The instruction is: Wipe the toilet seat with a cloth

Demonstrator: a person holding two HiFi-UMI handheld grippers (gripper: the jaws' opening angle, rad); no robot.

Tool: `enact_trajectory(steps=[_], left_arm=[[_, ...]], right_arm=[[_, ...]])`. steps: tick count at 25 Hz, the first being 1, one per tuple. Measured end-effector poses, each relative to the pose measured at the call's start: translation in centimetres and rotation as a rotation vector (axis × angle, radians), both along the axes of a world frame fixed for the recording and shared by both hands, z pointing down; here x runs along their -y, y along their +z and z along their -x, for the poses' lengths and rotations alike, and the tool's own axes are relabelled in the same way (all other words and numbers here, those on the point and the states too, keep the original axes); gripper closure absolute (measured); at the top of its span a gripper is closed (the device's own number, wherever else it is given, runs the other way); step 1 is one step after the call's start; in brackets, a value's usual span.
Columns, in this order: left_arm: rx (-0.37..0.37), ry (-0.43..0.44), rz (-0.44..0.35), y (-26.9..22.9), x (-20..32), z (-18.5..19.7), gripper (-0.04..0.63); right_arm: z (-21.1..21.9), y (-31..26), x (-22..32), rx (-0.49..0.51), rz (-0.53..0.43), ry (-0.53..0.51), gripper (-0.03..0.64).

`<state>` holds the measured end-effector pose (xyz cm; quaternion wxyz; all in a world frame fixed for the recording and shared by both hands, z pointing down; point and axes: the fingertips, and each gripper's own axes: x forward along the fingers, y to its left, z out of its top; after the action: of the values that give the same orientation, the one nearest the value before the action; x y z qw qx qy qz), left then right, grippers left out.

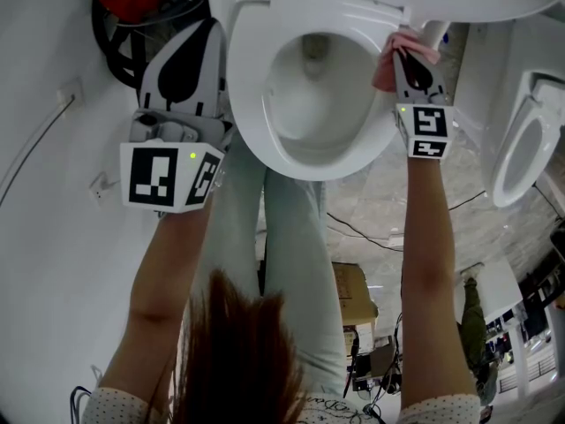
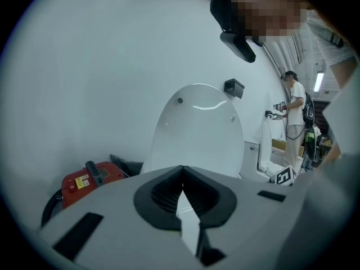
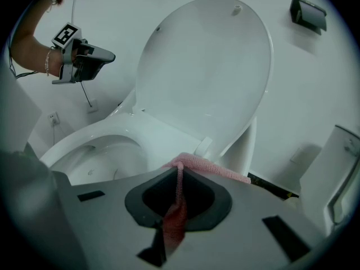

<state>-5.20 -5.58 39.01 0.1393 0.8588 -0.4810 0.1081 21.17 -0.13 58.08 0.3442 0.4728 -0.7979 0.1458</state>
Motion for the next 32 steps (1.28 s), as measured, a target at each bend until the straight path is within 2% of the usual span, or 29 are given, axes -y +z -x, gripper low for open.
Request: enact_trajectory(steps=[18, 32], left_arm=[[0.005, 0.014, -0.005, -0.3, -0.1, 0.1, 0.592], [-0.005, 0.014, 0.003, -0.2, -0.8, 0.1, 0.592]], right_arm=[[-0.8, 0.3, -2.4, -0.003, -0.001, 0.015, 0.583], [-0.9, 0.7, -5.7, -0.015, 0.039, 0.004, 0.583]])
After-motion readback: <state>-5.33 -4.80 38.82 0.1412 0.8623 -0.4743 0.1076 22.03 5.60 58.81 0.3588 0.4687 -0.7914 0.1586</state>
